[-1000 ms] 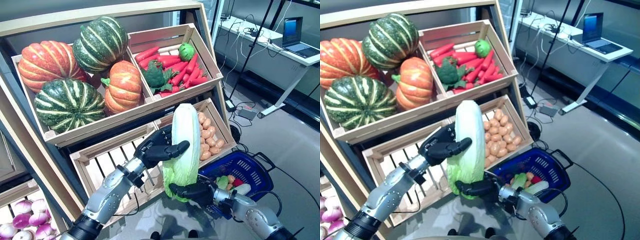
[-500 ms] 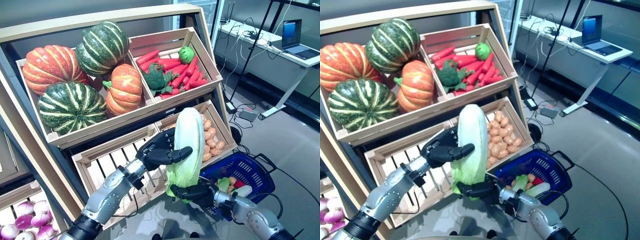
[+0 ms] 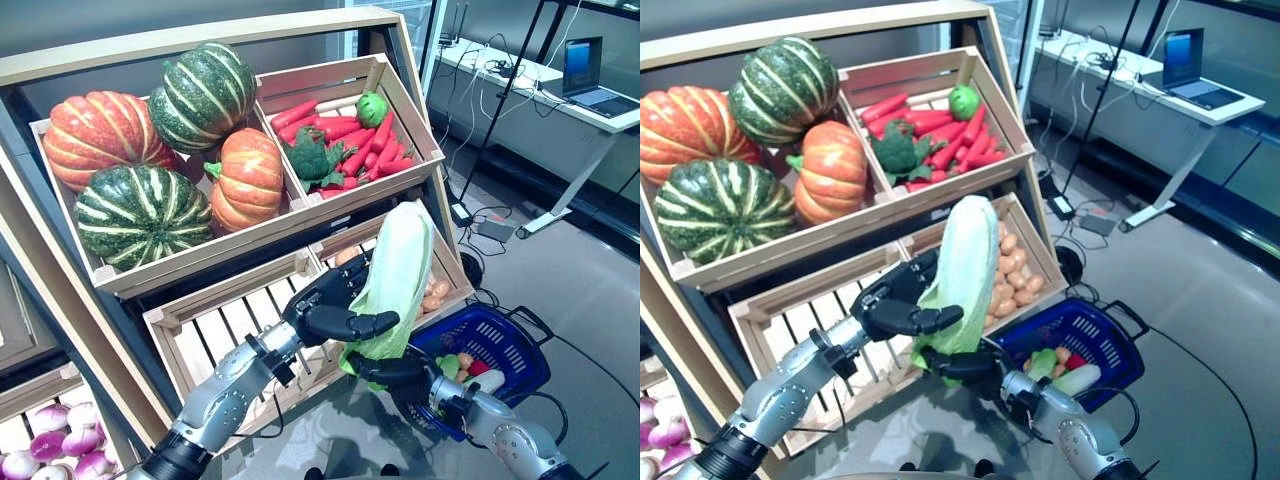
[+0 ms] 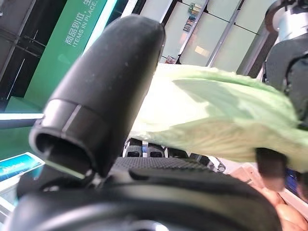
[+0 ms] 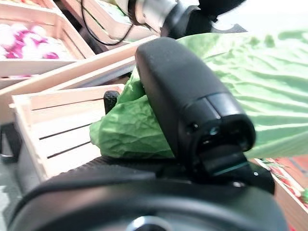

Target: Put vegetables into the basket

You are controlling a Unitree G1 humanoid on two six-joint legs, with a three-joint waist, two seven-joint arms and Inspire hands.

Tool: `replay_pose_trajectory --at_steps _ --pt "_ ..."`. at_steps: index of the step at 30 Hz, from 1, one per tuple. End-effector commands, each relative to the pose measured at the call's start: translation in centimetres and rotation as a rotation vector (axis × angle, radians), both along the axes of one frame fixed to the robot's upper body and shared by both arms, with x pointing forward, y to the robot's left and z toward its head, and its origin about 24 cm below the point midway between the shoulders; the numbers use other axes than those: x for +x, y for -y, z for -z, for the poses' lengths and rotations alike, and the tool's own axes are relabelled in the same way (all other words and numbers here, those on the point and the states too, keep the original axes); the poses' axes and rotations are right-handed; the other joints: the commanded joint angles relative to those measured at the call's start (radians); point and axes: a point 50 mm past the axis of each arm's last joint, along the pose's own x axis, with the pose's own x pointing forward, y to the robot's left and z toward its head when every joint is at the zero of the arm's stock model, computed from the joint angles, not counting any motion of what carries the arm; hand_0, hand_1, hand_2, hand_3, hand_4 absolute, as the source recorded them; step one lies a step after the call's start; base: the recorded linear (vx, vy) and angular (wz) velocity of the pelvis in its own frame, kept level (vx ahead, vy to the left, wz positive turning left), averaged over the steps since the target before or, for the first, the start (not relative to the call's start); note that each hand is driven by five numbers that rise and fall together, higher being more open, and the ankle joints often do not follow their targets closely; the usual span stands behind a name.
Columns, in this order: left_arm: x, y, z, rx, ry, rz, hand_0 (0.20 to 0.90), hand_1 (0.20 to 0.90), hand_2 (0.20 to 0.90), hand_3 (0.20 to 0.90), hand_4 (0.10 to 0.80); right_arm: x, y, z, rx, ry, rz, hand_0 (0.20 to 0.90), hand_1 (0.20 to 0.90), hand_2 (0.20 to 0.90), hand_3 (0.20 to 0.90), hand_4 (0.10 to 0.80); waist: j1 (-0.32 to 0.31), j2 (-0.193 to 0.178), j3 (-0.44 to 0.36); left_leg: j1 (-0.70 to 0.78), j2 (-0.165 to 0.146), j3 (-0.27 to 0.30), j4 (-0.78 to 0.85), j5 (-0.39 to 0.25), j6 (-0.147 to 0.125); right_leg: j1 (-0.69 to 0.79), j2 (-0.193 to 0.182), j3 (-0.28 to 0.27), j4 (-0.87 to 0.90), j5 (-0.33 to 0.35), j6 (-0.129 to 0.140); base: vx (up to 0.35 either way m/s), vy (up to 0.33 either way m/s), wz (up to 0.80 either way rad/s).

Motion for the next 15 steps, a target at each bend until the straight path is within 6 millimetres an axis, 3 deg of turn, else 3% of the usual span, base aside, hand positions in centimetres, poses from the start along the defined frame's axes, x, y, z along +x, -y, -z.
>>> replay_pose_trajectory --at_steps 1,15 --pt "0.6 -0.8 -3.6 -0.120 0.152 -0.015 0.900 0.900 0.900 0.900 0.800 3.1 1.5 -5.5 0.232 0.290 0.211 0.300 0.300 0.300 0.300 0.400 -0.005 -0.025 -0.026 0.003 0.010 -0.014 0.002 -0.072 -0.030 0.035 -0.091 -0.013 0.002 0.000 0.088 0.000 0.000 0.00" --pt "0.6 -4.5 -3.4 -0.119 0.142 -0.267 0.900 0.900 0.900 0.900 0.800 2.1 6.8 -5.2 0.576 0.332 0.816 0.300 0.300 0.300 0.300 0.400 -0.013 -0.020 -0.018 -0.011 0.015 -0.020 0.002 -0.070 -0.034 0.021 -0.083 -0.011 0.002 -0.006 0.079 0.000 0.000 0.00"
